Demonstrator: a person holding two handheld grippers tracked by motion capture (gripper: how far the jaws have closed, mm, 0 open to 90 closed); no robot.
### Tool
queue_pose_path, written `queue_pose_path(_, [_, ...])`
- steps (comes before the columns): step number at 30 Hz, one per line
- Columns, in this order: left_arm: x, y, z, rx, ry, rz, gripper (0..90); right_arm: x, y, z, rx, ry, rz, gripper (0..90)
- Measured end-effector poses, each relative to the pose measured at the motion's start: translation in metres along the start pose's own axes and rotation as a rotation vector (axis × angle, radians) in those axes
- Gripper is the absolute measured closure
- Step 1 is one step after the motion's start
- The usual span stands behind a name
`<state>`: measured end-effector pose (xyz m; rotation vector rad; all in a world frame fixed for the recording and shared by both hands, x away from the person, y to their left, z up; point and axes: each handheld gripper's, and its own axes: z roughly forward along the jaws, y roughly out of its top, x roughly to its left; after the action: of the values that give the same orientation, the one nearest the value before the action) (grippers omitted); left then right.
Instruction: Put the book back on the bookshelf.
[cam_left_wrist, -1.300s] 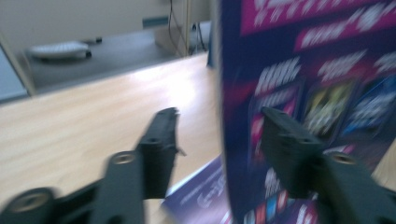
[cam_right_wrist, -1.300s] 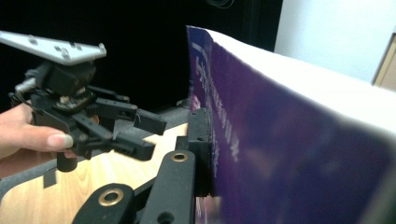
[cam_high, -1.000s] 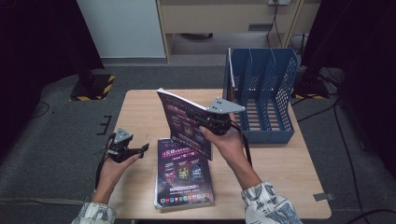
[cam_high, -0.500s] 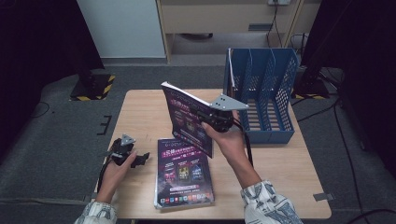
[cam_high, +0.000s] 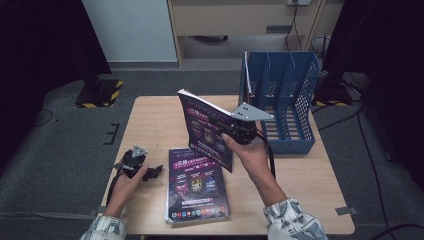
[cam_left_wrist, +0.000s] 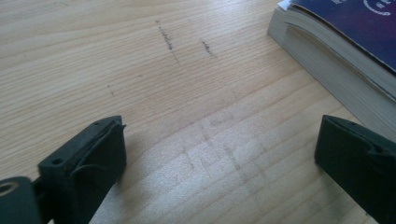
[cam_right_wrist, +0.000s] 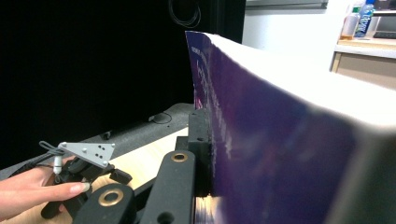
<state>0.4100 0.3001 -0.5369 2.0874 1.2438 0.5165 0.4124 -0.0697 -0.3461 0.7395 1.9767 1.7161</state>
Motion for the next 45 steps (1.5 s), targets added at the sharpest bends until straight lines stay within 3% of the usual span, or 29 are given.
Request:
queue_pose_path(31, [-0.002, 0.0, 0.0, 0.002, -0.012, 0.006, 0.0, -0.012, -0.014, -0.039, 0.004, -0.029, 0.036, 82.4])
queue_pose_path(45, [-0.002, 0.0, 0.0, 0.003, -0.013, 0.006, 0.0, -0.023, -0.022, -0.076, 0.001, -0.064, 0.043, 82.4])
